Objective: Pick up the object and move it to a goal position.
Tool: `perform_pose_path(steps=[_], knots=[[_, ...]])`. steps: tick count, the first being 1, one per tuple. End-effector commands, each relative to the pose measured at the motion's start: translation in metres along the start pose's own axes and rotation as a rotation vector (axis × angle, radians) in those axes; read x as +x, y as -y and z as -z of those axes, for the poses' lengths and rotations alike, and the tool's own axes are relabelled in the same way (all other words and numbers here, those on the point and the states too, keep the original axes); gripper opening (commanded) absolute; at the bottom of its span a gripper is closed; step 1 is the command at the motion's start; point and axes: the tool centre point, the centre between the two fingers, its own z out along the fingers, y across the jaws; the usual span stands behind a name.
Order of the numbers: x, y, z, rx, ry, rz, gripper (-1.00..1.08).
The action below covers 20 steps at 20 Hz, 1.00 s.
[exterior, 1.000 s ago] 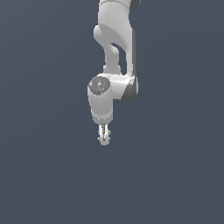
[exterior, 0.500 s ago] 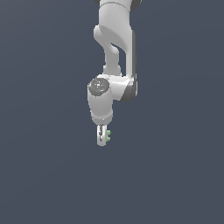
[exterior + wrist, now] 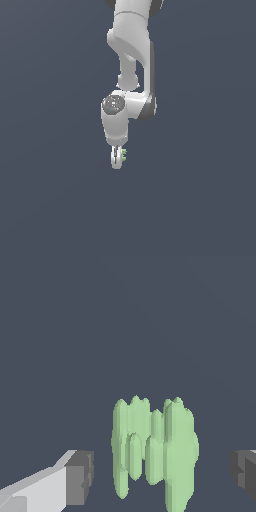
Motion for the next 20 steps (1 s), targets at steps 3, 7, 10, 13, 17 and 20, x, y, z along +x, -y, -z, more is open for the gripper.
perform_pose_path(steps=[3, 7, 10, 13, 17, 20], knots=[[0.0, -0.001, -0.022, -0.001, 0.0, -0.003, 1.0], [0.0, 0.0, -0.029, -0.001, 0.0, -0.003, 1.0], [0.0, 0.0, -0.029, -0.001, 0.0, -0.003, -1.0], [0.0, 0.0, -0.029, -0.001, 0.0, -0.003, -1.0], [0.0, 0.0, -0.029, -0.001, 0.0, -0.003, -1.0], [0.0, 0.0, -0.028, 0.0, 0.0, -0.003, -1.0]])
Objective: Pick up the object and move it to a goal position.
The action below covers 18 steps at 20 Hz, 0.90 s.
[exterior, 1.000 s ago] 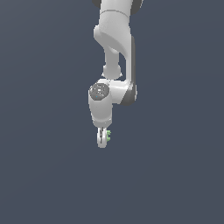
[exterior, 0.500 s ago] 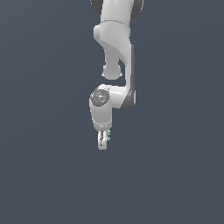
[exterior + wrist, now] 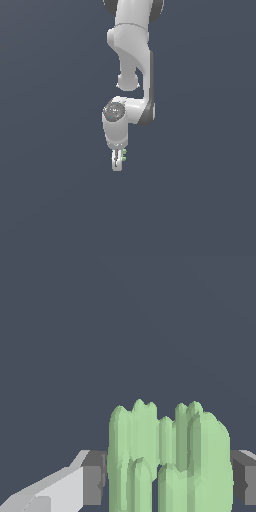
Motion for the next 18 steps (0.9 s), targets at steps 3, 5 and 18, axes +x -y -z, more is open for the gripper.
perform_pose_path(steps=[3, 5, 18], knots=[[-0.004, -0.002, 0.003, 0.0, 0.0, 0.0, -1.0], [-0.009, -0.004, 0.006, 0.0, 0.0, 0.0, -1.0], [-0.097, -0.043, 0.062, -0.001, 0.001, 0.0, -1.0]])
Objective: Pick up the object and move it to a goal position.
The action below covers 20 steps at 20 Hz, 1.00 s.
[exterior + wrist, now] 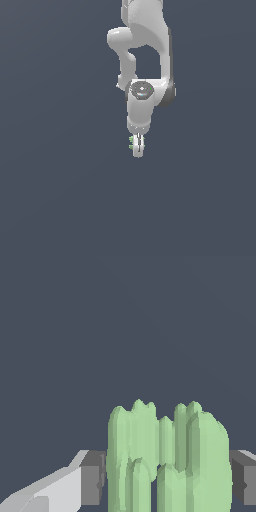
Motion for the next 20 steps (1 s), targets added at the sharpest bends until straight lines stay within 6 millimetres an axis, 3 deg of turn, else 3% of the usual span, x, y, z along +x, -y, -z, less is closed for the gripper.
perform_pose_path(steps=[1, 11, 20], knots=[[-0.024, -0.011, 0.015, 0.0, 0.0, 0.001, -1.0], [-0.119, -0.05, 0.078, 0.001, -0.002, 0.001, -1.0], [-0.173, -0.07, 0.113, 0.001, -0.002, 0.0, -1.0]])
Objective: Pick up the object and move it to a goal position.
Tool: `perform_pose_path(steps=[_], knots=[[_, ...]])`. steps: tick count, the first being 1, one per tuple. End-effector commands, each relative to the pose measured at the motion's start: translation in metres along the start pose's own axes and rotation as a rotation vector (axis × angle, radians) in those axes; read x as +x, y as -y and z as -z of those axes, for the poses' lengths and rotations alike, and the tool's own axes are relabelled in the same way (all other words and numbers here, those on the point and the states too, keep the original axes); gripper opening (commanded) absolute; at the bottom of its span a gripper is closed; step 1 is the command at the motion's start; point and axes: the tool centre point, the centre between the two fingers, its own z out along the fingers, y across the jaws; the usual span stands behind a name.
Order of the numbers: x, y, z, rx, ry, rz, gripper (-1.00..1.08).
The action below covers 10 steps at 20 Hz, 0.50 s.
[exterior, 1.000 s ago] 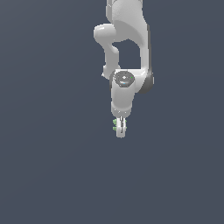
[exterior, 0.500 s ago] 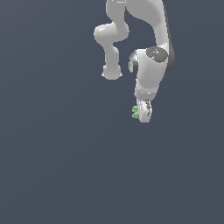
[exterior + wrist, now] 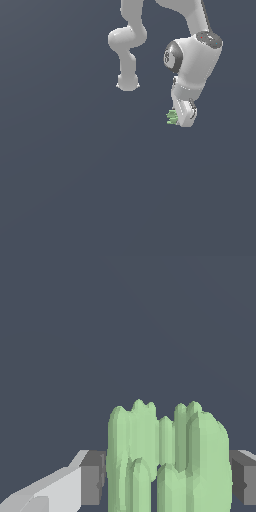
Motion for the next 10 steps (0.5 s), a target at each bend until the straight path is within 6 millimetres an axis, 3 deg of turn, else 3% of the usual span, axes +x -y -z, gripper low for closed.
perform_pose_path(steps=[1, 10], knots=[[-0.0098, -0.0038, 0.0066, -0.001, -0.001, -0.002, -1.0], [-0.0169, -0.0047, 0.0104, -0.002, 0.001, -0.001, -1.0]])
